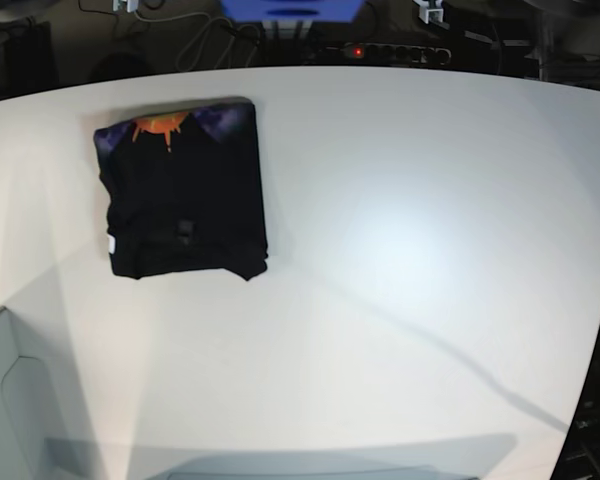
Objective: Fold the T-shirt properly
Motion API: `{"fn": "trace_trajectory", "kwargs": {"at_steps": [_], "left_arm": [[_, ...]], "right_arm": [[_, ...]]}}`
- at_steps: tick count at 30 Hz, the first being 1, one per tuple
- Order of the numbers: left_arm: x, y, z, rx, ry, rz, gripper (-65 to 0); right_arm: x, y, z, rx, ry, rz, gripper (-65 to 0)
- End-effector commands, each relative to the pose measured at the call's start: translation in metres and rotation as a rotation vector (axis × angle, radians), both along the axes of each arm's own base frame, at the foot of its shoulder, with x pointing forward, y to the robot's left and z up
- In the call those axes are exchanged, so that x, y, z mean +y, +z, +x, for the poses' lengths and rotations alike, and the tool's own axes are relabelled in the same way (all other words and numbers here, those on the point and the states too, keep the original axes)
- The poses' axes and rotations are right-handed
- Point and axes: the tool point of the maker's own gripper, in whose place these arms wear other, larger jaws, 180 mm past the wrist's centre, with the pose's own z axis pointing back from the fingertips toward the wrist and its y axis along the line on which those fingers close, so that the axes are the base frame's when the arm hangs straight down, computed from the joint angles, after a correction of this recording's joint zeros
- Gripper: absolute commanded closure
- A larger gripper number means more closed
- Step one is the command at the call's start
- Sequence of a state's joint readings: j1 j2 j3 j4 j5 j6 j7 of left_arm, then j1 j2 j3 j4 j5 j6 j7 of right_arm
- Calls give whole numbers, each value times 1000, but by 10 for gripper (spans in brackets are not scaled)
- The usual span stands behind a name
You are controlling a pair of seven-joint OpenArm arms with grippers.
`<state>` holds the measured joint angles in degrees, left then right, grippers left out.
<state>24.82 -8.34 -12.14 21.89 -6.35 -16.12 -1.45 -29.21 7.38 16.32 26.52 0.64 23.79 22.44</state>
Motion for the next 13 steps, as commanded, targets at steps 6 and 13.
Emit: {"fn": "trace_trajectory", "kwargs": {"at_steps": [6, 13], "left_arm": [[-25, -9, 1, 34, -47, 7, 0], [-49, -15, 21, 7, -33, -28, 0]], "right_arm": [[12, -12, -22, 44, 175, -124, 0], [53, -21, -8, 36, 236, -127, 0]]}}
